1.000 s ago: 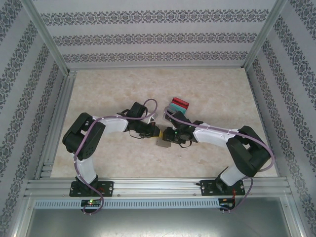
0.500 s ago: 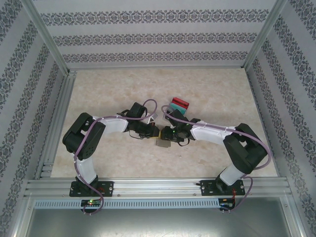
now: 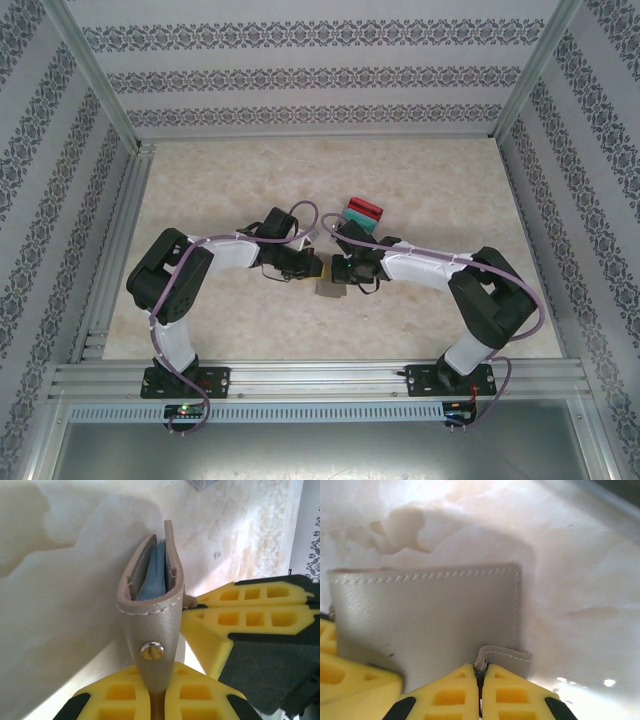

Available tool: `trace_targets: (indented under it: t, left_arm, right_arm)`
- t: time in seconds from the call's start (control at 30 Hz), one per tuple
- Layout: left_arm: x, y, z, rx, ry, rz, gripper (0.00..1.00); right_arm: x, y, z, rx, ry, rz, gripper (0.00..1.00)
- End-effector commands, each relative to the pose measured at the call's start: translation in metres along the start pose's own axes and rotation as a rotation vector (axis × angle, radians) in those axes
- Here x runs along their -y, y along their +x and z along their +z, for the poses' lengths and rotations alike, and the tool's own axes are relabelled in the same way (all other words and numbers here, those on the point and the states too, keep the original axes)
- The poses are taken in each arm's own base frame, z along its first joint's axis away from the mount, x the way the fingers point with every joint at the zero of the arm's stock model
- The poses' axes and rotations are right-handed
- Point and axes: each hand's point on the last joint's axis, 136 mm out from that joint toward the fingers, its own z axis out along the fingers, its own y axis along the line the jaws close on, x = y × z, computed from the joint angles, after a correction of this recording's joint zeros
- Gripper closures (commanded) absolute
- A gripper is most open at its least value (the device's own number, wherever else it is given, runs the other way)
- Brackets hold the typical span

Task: Put the credit cards into the card holder
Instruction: Open the button on the card holder.

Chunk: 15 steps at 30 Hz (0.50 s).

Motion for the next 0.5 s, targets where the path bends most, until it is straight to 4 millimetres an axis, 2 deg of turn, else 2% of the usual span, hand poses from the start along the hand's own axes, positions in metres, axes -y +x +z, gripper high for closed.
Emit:
trace_targets:
  t: [0.0, 0.1, 0.17, 0.3, 0.37, 0.43, 0.47]
  left_arm:
    - [0.020, 0.012, -0.004, -0.037, 0.041, 0.059, 1.00]
    - [0.016, 0.014, -0.005, -0.037, 0.020, 0.059, 1.00]
    - [0.013, 0.015, -0.004, -0.035, 0.016, 0.055, 1.00]
    - [0.012, 0.012, -0.002, -0.037, 0.009, 0.050, 0.98]
    - [0.011, 0.011, -0.002, -0.038, -0.006, 0.052, 0.96]
    - [0.010, 0.010, -0.002, -0.036, -0.013, 0.051, 0.94]
    - [0.010, 0.010, -0.003, -0.035, -0.020, 0.050, 0.90]
  right_arm:
    - [0.056, 0.007, -0.004, -0.001, 0.170, 0.042, 0.95]
    - [0.067, 0.006, -0.010, 0.000, 0.142, 0.094, 0.94]
    - [0.070, 0.005, -0.014, 0.004, 0.123, 0.105, 0.88]
    - [0.062, 0.004, -0.018, -0.008, 0.063, 0.122, 0.81]
    - [0.059, 0.004, -0.018, -0.018, 0.050, 0.115, 0.73]
    - [0.060, 0.006, -0.018, -0.024, 0.057, 0.118, 0.71]
    - [0.062, 0.007, -0.017, -0.023, 0.059, 0.119, 0.70]
